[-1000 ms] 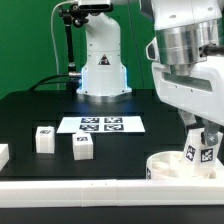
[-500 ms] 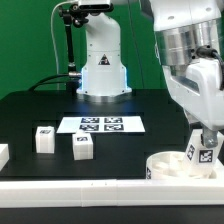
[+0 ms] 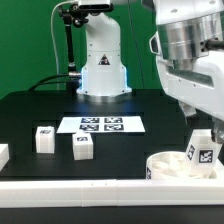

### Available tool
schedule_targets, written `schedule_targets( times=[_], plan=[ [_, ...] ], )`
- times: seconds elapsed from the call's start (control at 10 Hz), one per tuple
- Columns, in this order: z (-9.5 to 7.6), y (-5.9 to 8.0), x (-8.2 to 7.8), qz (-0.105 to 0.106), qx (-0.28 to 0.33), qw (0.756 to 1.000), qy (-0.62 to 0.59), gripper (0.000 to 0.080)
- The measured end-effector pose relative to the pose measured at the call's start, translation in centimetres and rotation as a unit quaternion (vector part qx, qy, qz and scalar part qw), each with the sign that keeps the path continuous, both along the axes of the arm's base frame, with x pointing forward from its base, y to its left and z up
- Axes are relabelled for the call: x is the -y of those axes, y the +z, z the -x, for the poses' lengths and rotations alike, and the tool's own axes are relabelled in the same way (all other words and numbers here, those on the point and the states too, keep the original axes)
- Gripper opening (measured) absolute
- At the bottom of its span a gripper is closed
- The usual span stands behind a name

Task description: Assemble stool

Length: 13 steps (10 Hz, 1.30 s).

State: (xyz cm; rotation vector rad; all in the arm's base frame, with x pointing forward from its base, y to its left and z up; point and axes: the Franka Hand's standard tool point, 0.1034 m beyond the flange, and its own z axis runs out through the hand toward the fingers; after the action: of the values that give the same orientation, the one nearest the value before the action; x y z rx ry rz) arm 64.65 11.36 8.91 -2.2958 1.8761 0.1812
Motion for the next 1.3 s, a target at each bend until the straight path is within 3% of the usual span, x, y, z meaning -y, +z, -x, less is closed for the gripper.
schedule_targets(
  times=[0.3,0.4,0.6,1.2,1.3],
  plan=[
    [0.04,-0.09,0.02,0.002,0.02,0.995,0.097,0.0648],
    [0.16,-0.03,-0.03,0.011,0.026,0.987,0.157,0.0648],
    [-0.02,0.49,-0.12,0.026,0.044,0.964,0.26,0.0648],
    [-0.19,0.65,0.1,0.028,0.082,0.891,0.445,0.0648],
    [-0.25,0.67,0.1,0.038,0.09,0.855,0.508,0.0648]
  ],
)
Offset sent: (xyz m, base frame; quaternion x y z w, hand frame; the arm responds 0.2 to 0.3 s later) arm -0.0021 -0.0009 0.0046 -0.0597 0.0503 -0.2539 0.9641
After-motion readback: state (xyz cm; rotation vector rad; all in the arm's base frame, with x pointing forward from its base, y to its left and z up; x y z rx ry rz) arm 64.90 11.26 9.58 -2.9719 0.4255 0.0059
